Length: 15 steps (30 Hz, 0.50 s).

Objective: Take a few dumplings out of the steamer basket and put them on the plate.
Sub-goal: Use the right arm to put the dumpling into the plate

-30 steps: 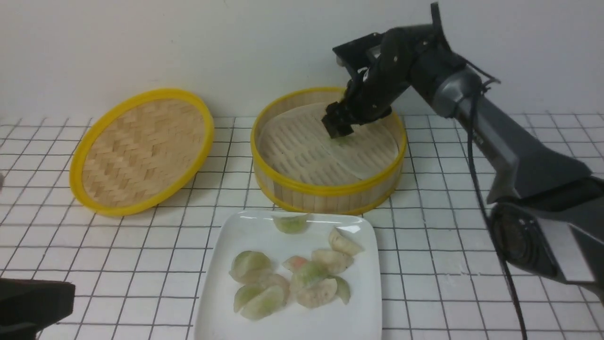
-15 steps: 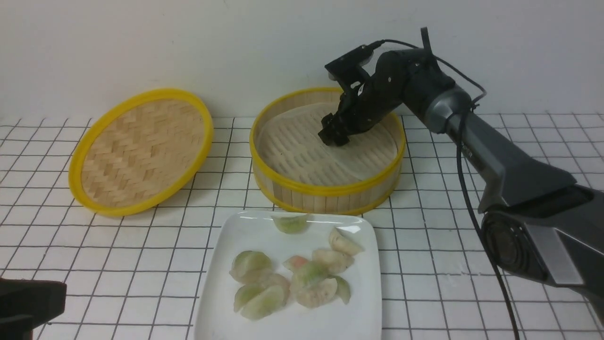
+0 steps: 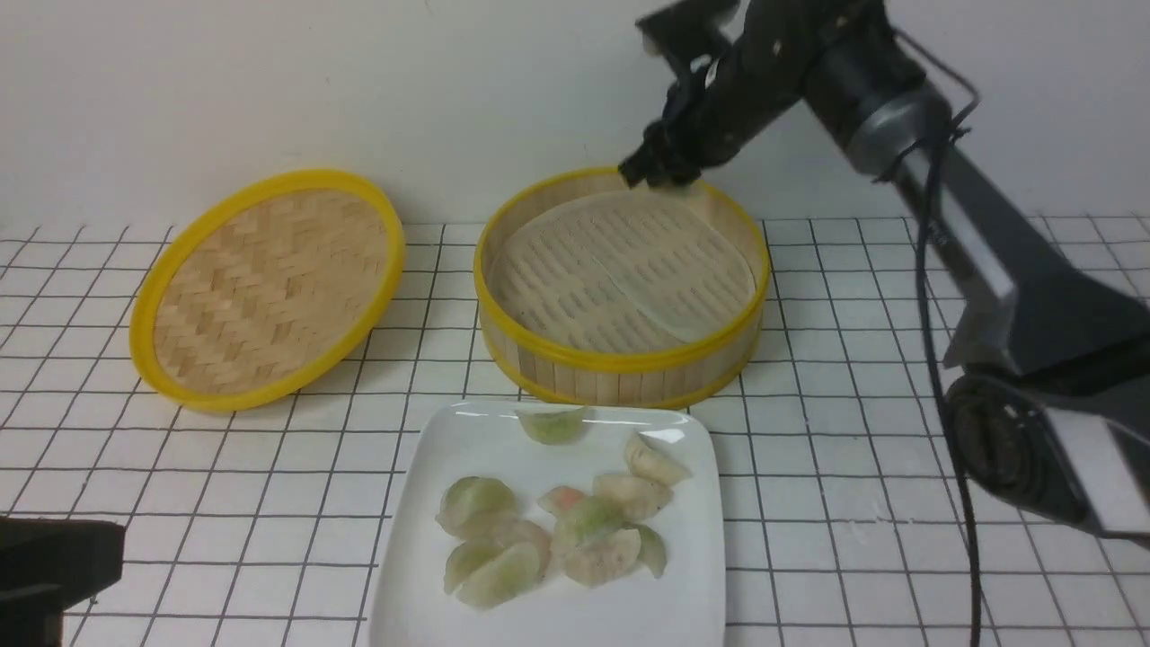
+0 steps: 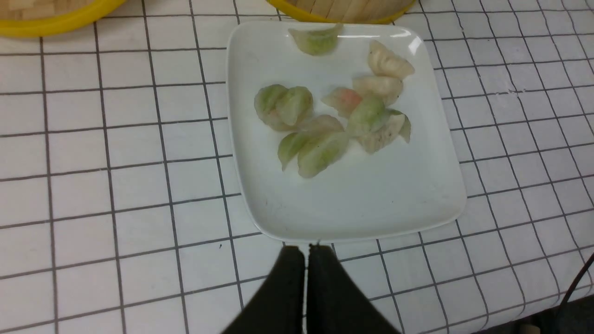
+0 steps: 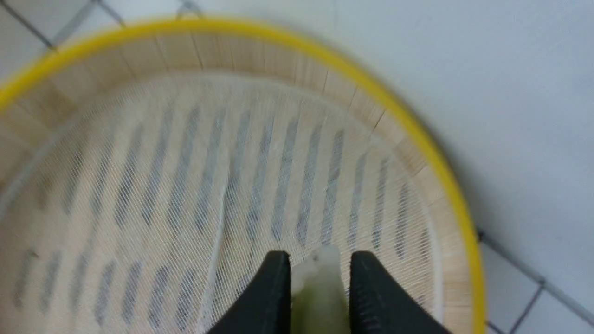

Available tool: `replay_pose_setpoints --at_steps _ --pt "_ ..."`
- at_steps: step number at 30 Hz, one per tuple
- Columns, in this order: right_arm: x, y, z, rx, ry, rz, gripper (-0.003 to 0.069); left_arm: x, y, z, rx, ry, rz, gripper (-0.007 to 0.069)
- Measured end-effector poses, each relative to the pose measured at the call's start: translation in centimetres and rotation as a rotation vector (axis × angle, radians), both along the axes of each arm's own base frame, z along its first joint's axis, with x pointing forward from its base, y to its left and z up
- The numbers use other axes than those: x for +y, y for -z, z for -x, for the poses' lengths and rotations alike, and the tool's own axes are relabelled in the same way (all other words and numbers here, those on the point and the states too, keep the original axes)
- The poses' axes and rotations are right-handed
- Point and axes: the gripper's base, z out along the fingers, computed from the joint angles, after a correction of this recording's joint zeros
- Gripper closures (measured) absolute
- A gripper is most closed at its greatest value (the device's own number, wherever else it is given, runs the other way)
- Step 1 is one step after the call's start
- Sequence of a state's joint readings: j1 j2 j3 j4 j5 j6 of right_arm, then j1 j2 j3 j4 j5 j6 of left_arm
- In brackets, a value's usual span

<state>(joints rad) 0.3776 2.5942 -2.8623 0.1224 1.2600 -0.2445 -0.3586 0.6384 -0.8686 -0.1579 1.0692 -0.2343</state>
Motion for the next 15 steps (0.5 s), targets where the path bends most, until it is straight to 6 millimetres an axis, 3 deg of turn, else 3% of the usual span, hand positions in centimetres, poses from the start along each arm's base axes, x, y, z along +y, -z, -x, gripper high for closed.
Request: replay_pose_setpoints --at_steps 4,6,8,10,13,15 --pt "-1.0 -5.6 2.8 0.009 0.038 -0.054 0.0513 -0.1 -0.3 -0.3 -0.041 -0.007 0.017 0.0631" --pt "-1.4 -6.8 4.3 0.046 0.039 -0.059 0.0513 -0.1 -0.4 -0.3 -0.052 -0.009 0.021 0.0631" --pt "-2.0 -8.0 7.1 0.123 0.024 -0.076 0.0513 -0.1 -0.4 -0.4 -0.054 -0.009 0.021 0.0631" --pt "-2.1 -8.3 10.1 0.201 -0.012 -0.096 0.0513 0.0 -0.4 -0.4 -0.054 -0.01 0.017 0.0631" --pt "-0.5 -6.4 15.8 0.353 -0.125 -0.124 0.0513 0.0 -0.4 -0.4 -0.058 -0.013 0.008 0.0631" --pt "0.1 -5.2 16.6 0.375 -0.144 -0.134 0.0513 0.1 -0.4 -0.4 -0.061 -0.015 0.001 0.0631"
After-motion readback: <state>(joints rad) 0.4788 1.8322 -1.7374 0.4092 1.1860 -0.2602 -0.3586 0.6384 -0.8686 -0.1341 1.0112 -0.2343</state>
